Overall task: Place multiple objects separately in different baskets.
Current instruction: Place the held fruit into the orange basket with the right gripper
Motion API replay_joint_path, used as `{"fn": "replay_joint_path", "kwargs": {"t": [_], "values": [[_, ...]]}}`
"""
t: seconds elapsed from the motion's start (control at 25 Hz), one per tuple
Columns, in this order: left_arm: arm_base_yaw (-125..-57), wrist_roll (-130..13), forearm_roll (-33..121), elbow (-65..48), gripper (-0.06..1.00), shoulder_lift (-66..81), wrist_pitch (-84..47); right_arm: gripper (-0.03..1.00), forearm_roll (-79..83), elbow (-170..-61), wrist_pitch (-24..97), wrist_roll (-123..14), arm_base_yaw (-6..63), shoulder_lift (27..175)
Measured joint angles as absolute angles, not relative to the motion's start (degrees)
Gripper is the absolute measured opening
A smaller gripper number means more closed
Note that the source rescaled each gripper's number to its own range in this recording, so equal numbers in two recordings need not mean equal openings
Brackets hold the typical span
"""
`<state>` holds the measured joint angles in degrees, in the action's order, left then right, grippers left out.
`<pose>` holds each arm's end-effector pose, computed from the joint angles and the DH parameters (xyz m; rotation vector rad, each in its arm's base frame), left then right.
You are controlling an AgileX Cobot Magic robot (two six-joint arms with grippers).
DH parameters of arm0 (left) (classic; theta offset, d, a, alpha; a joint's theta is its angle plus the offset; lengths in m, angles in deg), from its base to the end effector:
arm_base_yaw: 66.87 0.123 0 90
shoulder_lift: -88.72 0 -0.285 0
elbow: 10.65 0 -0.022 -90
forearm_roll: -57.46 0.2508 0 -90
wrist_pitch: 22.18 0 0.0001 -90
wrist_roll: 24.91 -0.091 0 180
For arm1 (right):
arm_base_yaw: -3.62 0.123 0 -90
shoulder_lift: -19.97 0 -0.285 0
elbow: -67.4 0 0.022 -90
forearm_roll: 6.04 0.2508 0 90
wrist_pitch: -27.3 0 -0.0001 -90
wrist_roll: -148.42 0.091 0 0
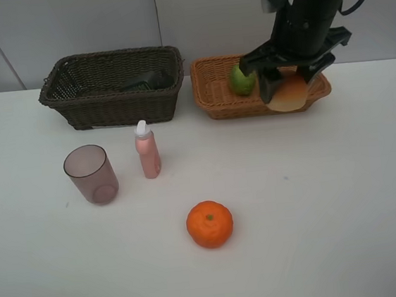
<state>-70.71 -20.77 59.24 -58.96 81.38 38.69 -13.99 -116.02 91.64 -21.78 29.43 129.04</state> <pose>-0.0065 0.0029 0.2784 -0.0070 2.0336 -0.0505 0.3259 0.1450 0.2570 -0.4799 2.8945 -0.1037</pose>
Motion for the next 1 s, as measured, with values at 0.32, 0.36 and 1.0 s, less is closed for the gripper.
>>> {"fn": "replay_joint_path", "kwargs": {"t": [0.32, 0.36, 1.0], "values": [[-70.7, -20.8, 59.2, -59.0, 1.00, 81.4, 38.7, 0.43, -13.8, -118.7, 88.5, -21.8, 25.2, 129.0], [-70.7, -20.8, 59.2, -59.0, 1.00, 81.4, 38.7, 0.43, -13.6, -118.7, 87.6, -21.8, 24.7, 129.0], [-70.7, -20.8, 59.2, -59.0, 1.00, 81.4, 38.7, 0.43, -12.0, -119.0, 76.1, -21.8, 21.8, 133.3]]}}
